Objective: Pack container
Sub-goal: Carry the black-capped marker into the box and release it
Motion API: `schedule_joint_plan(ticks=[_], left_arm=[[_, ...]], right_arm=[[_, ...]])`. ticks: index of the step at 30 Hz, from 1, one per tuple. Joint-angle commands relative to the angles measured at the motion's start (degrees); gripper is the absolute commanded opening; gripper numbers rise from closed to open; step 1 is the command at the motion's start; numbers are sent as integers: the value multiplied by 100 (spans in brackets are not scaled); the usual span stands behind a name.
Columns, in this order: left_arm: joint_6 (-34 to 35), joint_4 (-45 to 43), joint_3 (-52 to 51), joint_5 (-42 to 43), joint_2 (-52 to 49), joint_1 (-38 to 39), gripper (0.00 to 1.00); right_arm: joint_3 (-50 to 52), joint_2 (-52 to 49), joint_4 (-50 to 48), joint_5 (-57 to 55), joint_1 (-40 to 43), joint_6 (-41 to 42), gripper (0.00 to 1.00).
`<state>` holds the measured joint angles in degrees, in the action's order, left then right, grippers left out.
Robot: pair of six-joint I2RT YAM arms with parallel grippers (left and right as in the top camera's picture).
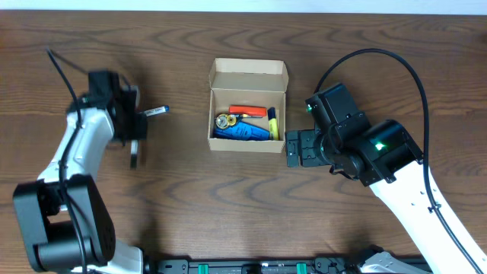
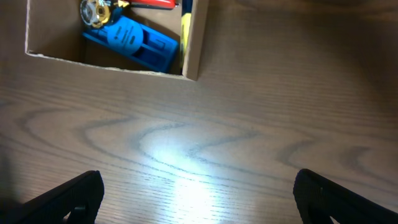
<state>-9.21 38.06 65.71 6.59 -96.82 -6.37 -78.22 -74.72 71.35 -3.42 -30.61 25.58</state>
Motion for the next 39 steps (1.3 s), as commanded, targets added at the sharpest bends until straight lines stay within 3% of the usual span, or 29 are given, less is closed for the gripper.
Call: schedule_joint_plan(ticks=[1,7,13,18,29,39], left_arm=[[-153,332,988,649,446,435,6],[-1880,581,1794,1045,544,1687,6],[-4251,498,1801,1040,459,3047,6],[-5449,490,1801,920,208,3545,6],[-6124,175,1801,1051,-501,3648,6],[-6153,98,1801,1078,-938,3650,6]], right_arm=[[-42,55,7,-17,-17,-59,99],[-42,55,7,-17,-17,-59,99],[-42,55,7,-17,-17,-59,99],[-42,55,7,-17,-17,-59,99],[-42,55,7,-17,-17,-59,99],[-42,55,7,-17,-17,-59,99]])
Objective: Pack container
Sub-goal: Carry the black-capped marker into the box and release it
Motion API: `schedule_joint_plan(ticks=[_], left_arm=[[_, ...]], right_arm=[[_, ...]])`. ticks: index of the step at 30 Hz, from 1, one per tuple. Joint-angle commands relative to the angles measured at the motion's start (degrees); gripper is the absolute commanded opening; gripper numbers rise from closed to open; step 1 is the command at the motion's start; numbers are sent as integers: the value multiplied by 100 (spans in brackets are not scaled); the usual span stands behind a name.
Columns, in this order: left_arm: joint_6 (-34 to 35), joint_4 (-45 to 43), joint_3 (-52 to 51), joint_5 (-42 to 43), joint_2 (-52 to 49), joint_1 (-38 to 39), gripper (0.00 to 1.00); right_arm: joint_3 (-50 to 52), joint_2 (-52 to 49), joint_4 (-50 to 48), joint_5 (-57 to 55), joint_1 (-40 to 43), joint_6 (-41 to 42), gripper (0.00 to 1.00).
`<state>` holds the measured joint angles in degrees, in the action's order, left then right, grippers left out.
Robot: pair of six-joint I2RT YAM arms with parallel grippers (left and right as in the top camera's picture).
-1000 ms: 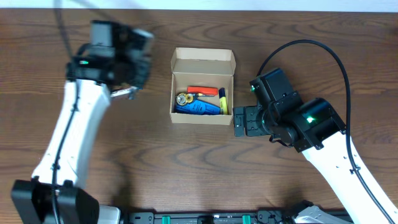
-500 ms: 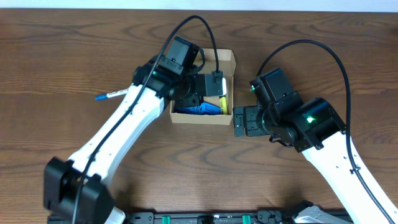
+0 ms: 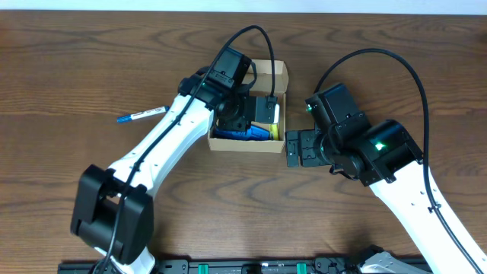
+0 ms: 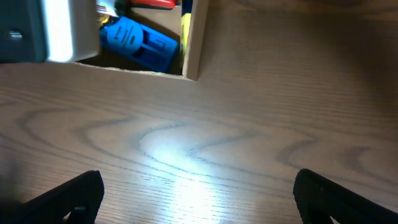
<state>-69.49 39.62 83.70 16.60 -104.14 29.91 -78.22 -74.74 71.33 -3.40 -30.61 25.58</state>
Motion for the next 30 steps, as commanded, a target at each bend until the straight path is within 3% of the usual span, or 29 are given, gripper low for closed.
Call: schedule_joint_plan(ticks=[1,9,17,18,20,21,30], left_arm=[[-127,-109,2,24,-234,22,6],[-129,-1021,2,-391,-546,0,6],[-278,-1187,2,-614,-861,-4,6],[-275,-1189,2,-645,-870,-4,10],[-223,-1204,4,-649,-868,-4,33],[-173,-1217,4,-660,-855,-4,39],[1147,-1329,17,-850,-260,11,47]], right_arm=[[-42,57,9,-20,-17,-59,99],[-42,57,11,-20,-17,-59,99],[-42,57,11,-20,-17,-59,99],[-42,57,11,-20,-17,-59,99],[-42,57,9,-20,-17,-59,99],[-42,57,11,-20,-17,-59,99],[-42,57,9,-20,-17,-59,99]])
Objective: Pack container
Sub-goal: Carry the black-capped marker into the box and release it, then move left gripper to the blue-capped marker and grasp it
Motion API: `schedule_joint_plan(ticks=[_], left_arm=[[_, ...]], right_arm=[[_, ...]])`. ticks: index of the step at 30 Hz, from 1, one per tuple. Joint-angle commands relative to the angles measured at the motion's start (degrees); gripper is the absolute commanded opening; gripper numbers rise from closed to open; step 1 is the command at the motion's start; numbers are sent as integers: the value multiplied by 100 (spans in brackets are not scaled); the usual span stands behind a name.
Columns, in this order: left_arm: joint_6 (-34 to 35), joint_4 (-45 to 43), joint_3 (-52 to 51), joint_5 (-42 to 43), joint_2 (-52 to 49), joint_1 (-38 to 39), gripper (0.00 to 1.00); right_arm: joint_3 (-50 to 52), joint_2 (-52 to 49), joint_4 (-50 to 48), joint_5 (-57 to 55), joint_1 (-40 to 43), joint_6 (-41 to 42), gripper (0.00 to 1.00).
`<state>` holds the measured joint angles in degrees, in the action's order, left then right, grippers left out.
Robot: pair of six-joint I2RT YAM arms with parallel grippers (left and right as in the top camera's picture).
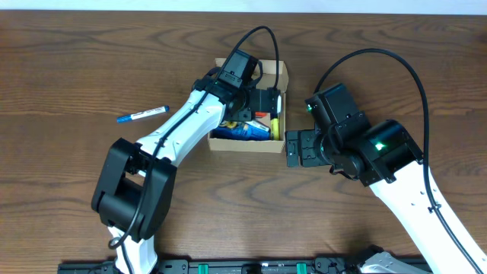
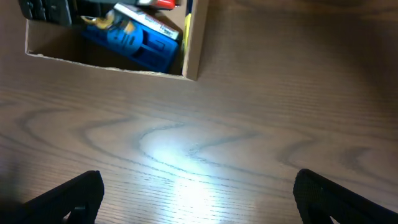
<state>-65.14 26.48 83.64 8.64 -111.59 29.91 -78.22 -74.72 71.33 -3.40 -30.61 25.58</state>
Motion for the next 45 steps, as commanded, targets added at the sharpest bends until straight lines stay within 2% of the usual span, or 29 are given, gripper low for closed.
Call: schedule_joint_plan(ticks=[1,6,9,13,14,18,20,22,23,24,25,26,27,28,32,39,41,45], left_arm=[[988,-15,24,-98,651,11,48],[2286,122,24,-955,1502,-39,48],[2557,452,24,-1357,2000,-214,48],[3110,874,24,-1364,2356,-872,50],[3418,953,24,-1355,2378,-1088,51],[5460,1366,20,-1200,2330,-2094,55],[6186,1617,13,-754,2288,-2533,66],[6422,1818,4,-321,2267,-2850,73],[6428,1869,4,-190,2267,-2964,73],[6428,1871,4,-109,2267,-3069,68],[6461,1862,2,-76,2267,-3134,67],[6533,1858,4,-28,2267,-3182,72],[6583,1862,-2,33,2264,-3220,86],[6585,1849,-2,46,2256,-3222,95],[6758,1816,-2,-2,2177,-3220,95],[10109,2208,-2,-935,1569,-3220,95],[10780,2282,-2,-925,1335,-3224,96],[11602,2297,2,-922,859,-3224,96]], right_arm=[[-42,55,11,-20,-17,-59,99],[-42,55,11,-20,-17,-59,99],[-42,55,9,-20,-17,-59,99],[-42,55,11,-20,-17,-59,99],[-42,55,11,-20,-17,-59,99],[-42,55,9,-20,-17,-59,99],[-42,55,9,-20,-17,-59,99],[-42,55,9,-20,-17,-59,99],[-42,55,11,-20,-17,-59,99],[-42,57,9,-20,-17,-59,99],[-42,55,11,-20,-17,-59,99],[-42,55,11,-20,-17,-59,99],[-42,57,11,-20,-17,-59,99],[-42,55,9,-20,-17,-59,99],[-42,55,11,-20,-17,-59,99],[-42,55,9,-20,-17,-59,99],[-42,55,9,-20,-17,-59,99],[-42,55,9,-20,-17,-59,99]])
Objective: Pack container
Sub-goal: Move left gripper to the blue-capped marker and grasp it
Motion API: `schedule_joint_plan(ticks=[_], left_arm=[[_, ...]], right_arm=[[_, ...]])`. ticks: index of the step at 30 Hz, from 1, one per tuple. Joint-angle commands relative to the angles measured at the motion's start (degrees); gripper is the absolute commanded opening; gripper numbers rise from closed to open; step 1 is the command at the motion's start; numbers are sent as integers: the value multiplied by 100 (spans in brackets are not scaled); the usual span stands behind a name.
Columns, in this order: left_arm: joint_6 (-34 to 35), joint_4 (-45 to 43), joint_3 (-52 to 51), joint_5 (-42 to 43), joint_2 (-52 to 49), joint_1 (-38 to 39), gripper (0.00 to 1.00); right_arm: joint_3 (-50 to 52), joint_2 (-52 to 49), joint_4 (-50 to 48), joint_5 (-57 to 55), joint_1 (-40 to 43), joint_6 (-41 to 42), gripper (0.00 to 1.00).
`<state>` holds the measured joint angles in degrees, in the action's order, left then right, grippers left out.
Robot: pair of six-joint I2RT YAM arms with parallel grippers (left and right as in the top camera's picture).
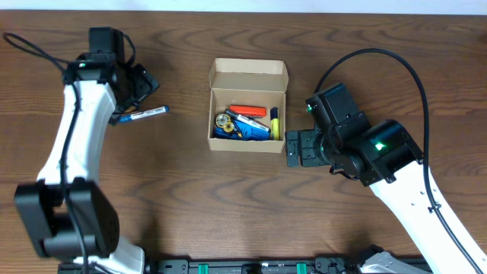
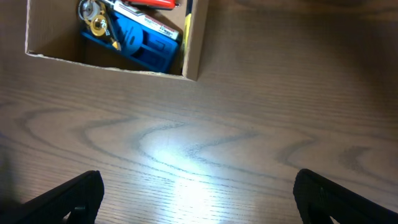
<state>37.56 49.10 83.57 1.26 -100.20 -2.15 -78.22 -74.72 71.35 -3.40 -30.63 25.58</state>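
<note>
The open cardboard box [image 1: 247, 70] stands mid-table, seen also at the top left of the right wrist view [image 2: 189, 43]. In it lie a blue item [image 2: 140, 43], a brass round piece [image 2: 93, 15], a red item [image 2: 152, 3], a yellow item [image 1: 272, 118] and a slim white-labelled piece [image 2: 152, 26] on the blue one. A blue marker [image 1: 141, 115] lies on the table left of the box. My left gripper [image 1: 141, 84] hovers just above the marker, fingers apart, nothing in them. My right gripper [image 2: 199, 199] is open over bare wood beside the box's near right corner.
The dark wooden table [image 1: 228, 205] stretches round the box. The right arm's body [image 1: 373, 152] and its cable [image 1: 380, 57] take up the right side. The left arm [image 1: 72, 144] runs down the left edge.
My left gripper was inside the box; now it is out at the far left, above the marker. A slim white-labelled piece stays in the box on the blue item. The right arm has not moved.
At first my left gripper was at the left by the marker. Then it was over the box, then down inside it among the items. Now it is back by the marker and the box holds one piece more. The right gripper stayed open beside the box throughout.
</note>
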Motion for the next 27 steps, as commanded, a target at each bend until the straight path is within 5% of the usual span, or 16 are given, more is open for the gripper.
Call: schedule_joint_plan(ticks=[1,18,27], left_arm=[[1467,33,15,-173,-415,-17,96],[2446,-291,127,31,-1768,-236,96],[2374,157,992,210,-2227,-356,96]], right_arm=[[-42,55,7,-20,-15,-59,99],[-42,55,7,-20,-15,-59,99],[-42,48,7,-20,-15,-59,99]])
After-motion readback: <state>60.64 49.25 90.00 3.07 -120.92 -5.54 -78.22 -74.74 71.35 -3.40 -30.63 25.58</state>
